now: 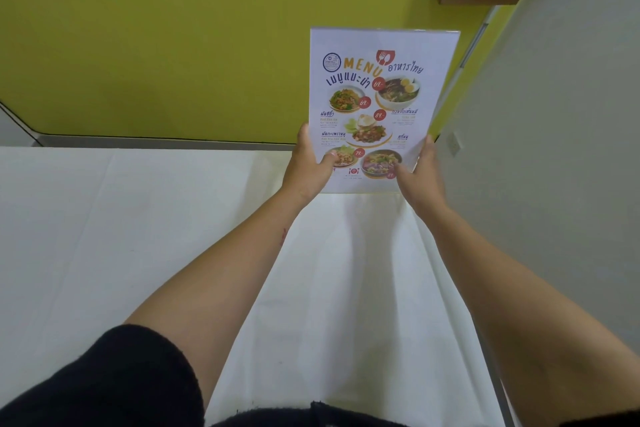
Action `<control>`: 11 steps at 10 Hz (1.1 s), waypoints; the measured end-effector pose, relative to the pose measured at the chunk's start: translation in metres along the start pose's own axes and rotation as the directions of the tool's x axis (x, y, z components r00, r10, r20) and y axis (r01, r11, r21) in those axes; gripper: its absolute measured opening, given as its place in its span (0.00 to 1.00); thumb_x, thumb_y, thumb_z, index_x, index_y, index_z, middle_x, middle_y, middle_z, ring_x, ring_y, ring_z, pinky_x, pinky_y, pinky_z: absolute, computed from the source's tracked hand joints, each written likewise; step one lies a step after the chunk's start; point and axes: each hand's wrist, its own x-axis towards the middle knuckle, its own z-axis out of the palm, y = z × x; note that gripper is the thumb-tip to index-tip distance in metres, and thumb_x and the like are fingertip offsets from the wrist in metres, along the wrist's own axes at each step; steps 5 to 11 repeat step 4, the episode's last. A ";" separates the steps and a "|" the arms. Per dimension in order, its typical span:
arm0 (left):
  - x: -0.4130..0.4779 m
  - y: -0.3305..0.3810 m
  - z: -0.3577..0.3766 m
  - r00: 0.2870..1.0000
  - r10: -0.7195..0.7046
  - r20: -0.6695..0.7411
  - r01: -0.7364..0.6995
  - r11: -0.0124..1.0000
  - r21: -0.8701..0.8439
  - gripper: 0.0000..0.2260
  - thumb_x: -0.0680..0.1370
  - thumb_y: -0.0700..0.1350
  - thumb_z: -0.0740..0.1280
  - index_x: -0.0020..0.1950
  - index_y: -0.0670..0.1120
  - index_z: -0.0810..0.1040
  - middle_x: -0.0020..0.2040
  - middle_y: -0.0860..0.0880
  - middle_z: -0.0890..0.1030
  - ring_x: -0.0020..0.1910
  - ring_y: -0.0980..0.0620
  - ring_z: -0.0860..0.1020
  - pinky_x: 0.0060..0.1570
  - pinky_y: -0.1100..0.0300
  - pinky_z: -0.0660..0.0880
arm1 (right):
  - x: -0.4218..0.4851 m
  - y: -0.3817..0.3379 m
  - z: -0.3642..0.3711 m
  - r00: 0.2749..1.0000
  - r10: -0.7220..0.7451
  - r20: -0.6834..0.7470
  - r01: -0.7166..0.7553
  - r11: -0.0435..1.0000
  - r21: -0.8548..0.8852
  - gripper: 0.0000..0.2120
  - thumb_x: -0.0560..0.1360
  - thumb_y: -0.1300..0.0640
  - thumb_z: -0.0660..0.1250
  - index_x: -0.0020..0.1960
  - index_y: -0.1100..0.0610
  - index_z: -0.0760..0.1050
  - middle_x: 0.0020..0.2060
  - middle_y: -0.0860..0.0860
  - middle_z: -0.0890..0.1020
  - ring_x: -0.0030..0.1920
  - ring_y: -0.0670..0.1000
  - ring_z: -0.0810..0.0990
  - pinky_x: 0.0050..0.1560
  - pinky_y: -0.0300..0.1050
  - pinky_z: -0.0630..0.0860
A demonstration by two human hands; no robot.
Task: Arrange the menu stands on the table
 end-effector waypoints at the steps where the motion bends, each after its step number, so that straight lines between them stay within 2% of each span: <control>1: 0.000 0.001 -0.001 1.000 -0.009 -0.002 0.009 1.000 0.028 0.31 0.81 0.45 0.64 0.80 0.48 0.52 0.75 0.51 0.69 0.72 0.50 0.68 0.67 0.53 0.69 | 0.000 -0.001 0.000 1.000 -0.011 -0.022 0.010 0.999 -0.042 0.37 0.75 0.52 0.64 0.79 0.53 0.51 0.76 0.49 0.65 0.75 0.52 0.64 0.71 0.58 0.68; 2: -0.002 -0.002 -0.005 0.999 -0.046 0.009 0.045 0.995 0.095 0.33 0.82 0.48 0.63 0.82 0.48 0.47 0.78 0.50 0.63 0.76 0.49 0.63 0.70 0.52 0.65 | -0.004 -0.002 -0.002 1.000 -0.020 -0.024 0.018 0.996 -0.093 0.37 0.78 0.52 0.63 0.81 0.55 0.47 0.79 0.51 0.60 0.77 0.53 0.60 0.74 0.56 0.64; 4: -0.022 -0.006 -0.021 0.998 -0.052 -0.033 0.060 0.955 0.290 0.34 0.82 0.53 0.60 0.82 0.49 0.46 0.81 0.48 0.55 0.79 0.42 0.56 0.75 0.45 0.58 | -0.022 -0.003 0.002 0.989 -0.119 -0.090 0.098 0.973 -0.208 0.35 0.77 0.45 0.59 0.79 0.57 0.53 0.78 0.54 0.62 0.77 0.55 0.60 0.74 0.58 0.62; 11: -0.022 -0.006 -0.021 0.998 -0.052 -0.033 0.060 0.955 0.290 0.34 0.82 0.53 0.60 0.82 0.49 0.46 0.81 0.48 0.55 0.79 0.42 0.56 0.75 0.45 0.58 | -0.022 -0.003 0.002 0.989 -0.119 -0.090 0.098 0.973 -0.208 0.35 0.77 0.45 0.59 0.79 0.57 0.53 0.78 0.54 0.62 0.77 0.55 0.60 0.74 0.58 0.62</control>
